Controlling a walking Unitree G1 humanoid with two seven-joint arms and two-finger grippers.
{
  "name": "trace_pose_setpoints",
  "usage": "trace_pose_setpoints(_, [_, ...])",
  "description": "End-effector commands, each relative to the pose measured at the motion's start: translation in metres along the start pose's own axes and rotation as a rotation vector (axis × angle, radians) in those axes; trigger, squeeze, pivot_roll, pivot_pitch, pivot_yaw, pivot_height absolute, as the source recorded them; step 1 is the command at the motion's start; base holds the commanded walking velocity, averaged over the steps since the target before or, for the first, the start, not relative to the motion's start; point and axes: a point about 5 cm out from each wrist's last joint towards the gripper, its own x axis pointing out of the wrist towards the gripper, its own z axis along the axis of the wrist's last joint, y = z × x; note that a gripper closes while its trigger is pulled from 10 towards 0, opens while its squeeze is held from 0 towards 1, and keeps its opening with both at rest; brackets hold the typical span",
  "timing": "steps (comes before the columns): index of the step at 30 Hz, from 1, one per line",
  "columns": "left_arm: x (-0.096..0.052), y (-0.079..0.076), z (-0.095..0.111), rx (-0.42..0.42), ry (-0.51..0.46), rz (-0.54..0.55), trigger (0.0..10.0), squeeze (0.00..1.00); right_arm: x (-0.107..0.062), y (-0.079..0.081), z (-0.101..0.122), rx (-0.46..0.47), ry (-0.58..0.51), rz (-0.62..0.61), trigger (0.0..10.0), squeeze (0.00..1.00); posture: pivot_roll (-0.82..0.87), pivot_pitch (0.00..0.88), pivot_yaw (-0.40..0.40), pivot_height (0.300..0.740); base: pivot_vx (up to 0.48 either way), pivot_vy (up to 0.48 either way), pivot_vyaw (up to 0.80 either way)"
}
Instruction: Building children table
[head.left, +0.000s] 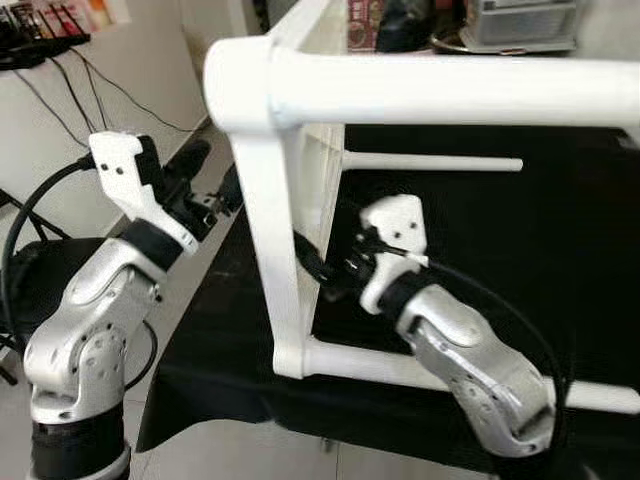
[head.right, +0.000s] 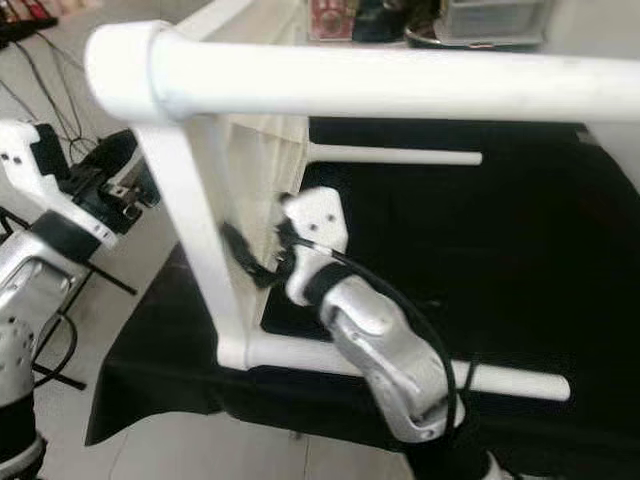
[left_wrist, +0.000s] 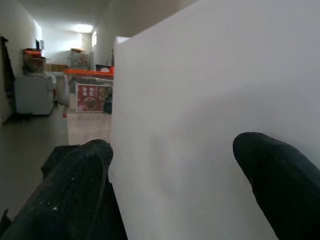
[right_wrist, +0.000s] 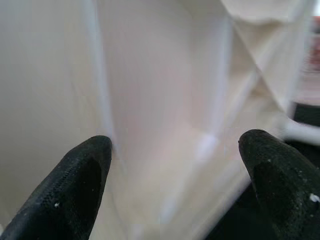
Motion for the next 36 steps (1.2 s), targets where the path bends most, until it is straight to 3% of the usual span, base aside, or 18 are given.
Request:
trace_pose_setpoints(1, [-0.018, -0.006, 0.005, 0.009, 0.013, -0.036, 10.0, 0.0, -0.022, -0.023, -0.016, -0.016, 0.07, -0.075, 10.0, 0.0, -0.08, 0.08, 0.065, 0.74, 0.0, 0.0, 0.0])
trace_pose_setpoints(4, [-0.03, -0.001, 0.015, 0.041, 0.001, -0.015, 10.0, 0.0, -0.035, -0.031, -0.023, -0.013, 0.094, -0.091, 10.0, 0.0, -0.08, 0.076, 0.066, 0.74, 0.0, 0.0, 0.0])
trace_pose_setpoints(9, [-0.045, 0.006, 0.027, 0.065, -0.007, 0.011, 10.0, 0.0, -0.039, -0.038, -0.028, -0.022, 0.111, -0.101, 10.0, 0.0, -0.07, 0.068, 0.062, 0.74, 0.0, 0.0, 0.0])
trace_pose_setpoints(13, [-0.072, -0.015, 0.016, -0.052, 0.097, -0.134, 10.0, 0.0, -0.04, -0.044, -0.032, -0.037, 0.122, -0.119, 10.0, 0.0, -0.06, 0.058, 0.059, 0.74, 0.0, 0.0, 0.0])
trace_pose_setpoints(14, [-0.072, -0.015, 0.016, -0.052, 0.097, -0.134, 10.0, 0.0, -0.04, -0.044, -0.032, -0.037, 0.122, -0.119, 10.0, 0.0, -0.06, 0.058, 0.059, 0.74, 0.0, 0.0, 0.0])
trace_pose_setpoints(16, [-0.087, -0.03, 0.006, -0.124, 0.174, -0.208, 10.0, 0.0, -0.04, -0.046, -0.033, -0.046, 0.127, -0.12, 10.0, 0.0, -0.07, 0.055, 0.057, 0.74, 0.0, 0.0, 0.0])
trace_pose_setpoints(17, [-0.087, -0.03, 0.006, -0.124, 0.174, -0.208, 10.0, 0.0, -0.04, -0.046, -0.033, -0.046, 0.127, -0.12, 10.0, 0.0, -0.07, 0.055, 0.057, 0.74, 0.0, 0.0, 0.0])
trace_pose_setpoints(21, [-0.11, -0.055, -0.011, -0.235, 0.303, -0.26, 10.0, 0.0, -0.041, -0.051, -0.037, -0.062, 0.141, -0.132, 10.0, 0.0, -0.06, 0.053, 0.055, 0.74, 0.0, 0.0, 0.0])
trace_pose_setpoints(24, [-0.116, -0.062, -0.021, -0.274, 0.354, -0.254, 10.0, 0.0, -0.04, -0.059, -0.04, -0.096, 0.156, -0.178, 10.0, 0.0, -0.05, 0.049, 0.049, 0.74, 0.0, 0.0, 0.0])
trace_pose_setpoints(29, [-0.117, -0.057, -0.038, -0.224, 0.42, -0.194, 10.0, 0.0, -0.037, -0.068, -0.04, -0.105, 0.158, -0.24, 10.0, 0.0, -0.05, 0.046, 0.047, 0.74, 0.0, 0.0, 0.0])
trace_pose_setpoints(31, [-0.104, -0.043, -0.054, -0.12, 0.412, -0.075, 10.0, 0.0, -0.034, -0.072, -0.037, -0.119, 0.145, -0.266, 10.0, 0.0, -0.06, 0.044, 0.045, 0.74, 0.0, 0.0, 0.0])
trace_pose_setpoints(32, [-0.104, -0.043, -0.054, -0.12, 0.412, -0.075, 10.0, 0.0, -0.034, -0.072, -0.037, -0.119, 0.145, -0.266, 10.0, 0.0, -0.06, 0.044, 0.045, 0.74, 0.0, 0.0, 0.0])
trace_pose_setpoints(33, [-0.085, -0.033, -0.065, -0.091, 0.371, -0.021, 10.0, 0.0, -0.033, -0.071, -0.034, -0.116, 0.133, -0.268, 10.0, 0.0, -0.07, 0.044, 0.044, 0.74, 0.0, 0.0, 0.0])
trace_pose_setpoints(36, [-0.078, -0.031, -0.07, -0.095, 0.359, -0.02, 10.0, 0.0, -0.033, -0.071, -0.033, -0.113, 0.13, -0.266, 10.0, 0.0, -0.07, 0.044, 0.043, 0.74, 0.0, 0.0, 0.0])
